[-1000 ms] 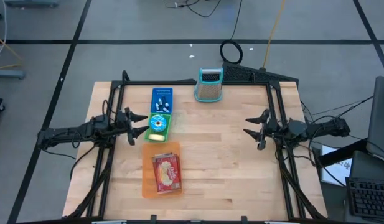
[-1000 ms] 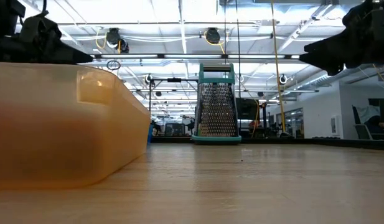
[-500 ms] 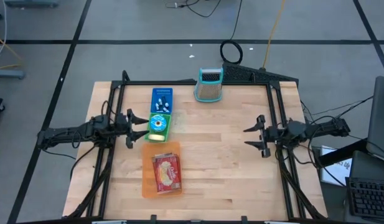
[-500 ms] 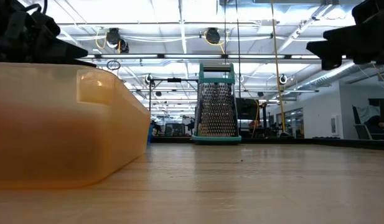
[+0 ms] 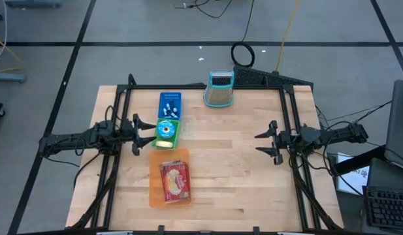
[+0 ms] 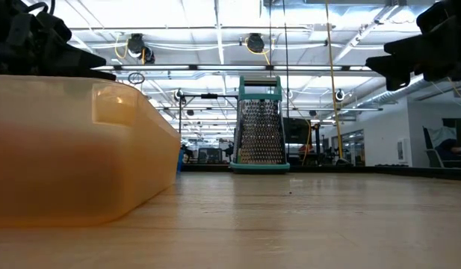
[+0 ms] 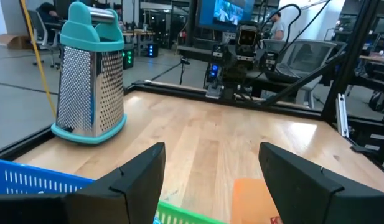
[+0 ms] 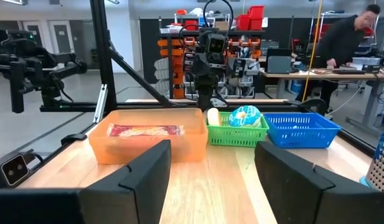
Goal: Pick & Place Food Item
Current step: Return to Home Position
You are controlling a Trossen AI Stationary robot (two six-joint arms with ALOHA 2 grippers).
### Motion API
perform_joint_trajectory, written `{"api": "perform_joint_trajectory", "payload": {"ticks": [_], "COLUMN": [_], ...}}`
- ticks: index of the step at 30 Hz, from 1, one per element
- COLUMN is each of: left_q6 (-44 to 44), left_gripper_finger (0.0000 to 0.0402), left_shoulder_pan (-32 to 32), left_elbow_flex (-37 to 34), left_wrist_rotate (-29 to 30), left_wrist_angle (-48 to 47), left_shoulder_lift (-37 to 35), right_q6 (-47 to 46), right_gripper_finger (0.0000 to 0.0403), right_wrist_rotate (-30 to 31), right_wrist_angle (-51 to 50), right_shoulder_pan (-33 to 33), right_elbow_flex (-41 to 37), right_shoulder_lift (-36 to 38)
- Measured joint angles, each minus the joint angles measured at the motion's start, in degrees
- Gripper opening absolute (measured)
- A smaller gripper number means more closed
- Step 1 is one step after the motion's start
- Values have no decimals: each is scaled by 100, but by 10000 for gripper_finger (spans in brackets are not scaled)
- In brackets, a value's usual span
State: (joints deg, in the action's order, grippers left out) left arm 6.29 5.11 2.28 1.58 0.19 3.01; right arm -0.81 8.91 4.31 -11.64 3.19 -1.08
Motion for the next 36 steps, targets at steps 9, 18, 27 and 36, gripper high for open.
{"api": "perform_joint_trajectory", "payload": {"ticks": [9, 18, 27, 36], "left_q6": [2, 1, 6, 6], "left_gripper_finger": [258, 257, 257, 257], "left_shoulder_pan": [0, 0, 2, 1], "left_elbow_flex": [0, 0, 0, 0], "left_wrist_rotate": [-2, 0, 0, 0], "left_wrist_angle": [0, 0, 2, 2], "left_shoulder_lift": [0, 0, 0, 0], "right_q6": [-4, -3, -4, -4], "right_gripper_finger": [224, 222, 220, 223], "right_wrist_rotate": [4, 4, 1, 1], "right_wrist_angle": [61, 79, 81, 81], "right_shoulder_pan": [0, 0, 0, 0], "right_elbow_flex": [-6, -8, -8, -8], "right_shoulder_lift": [0, 0, 0, 0]}}
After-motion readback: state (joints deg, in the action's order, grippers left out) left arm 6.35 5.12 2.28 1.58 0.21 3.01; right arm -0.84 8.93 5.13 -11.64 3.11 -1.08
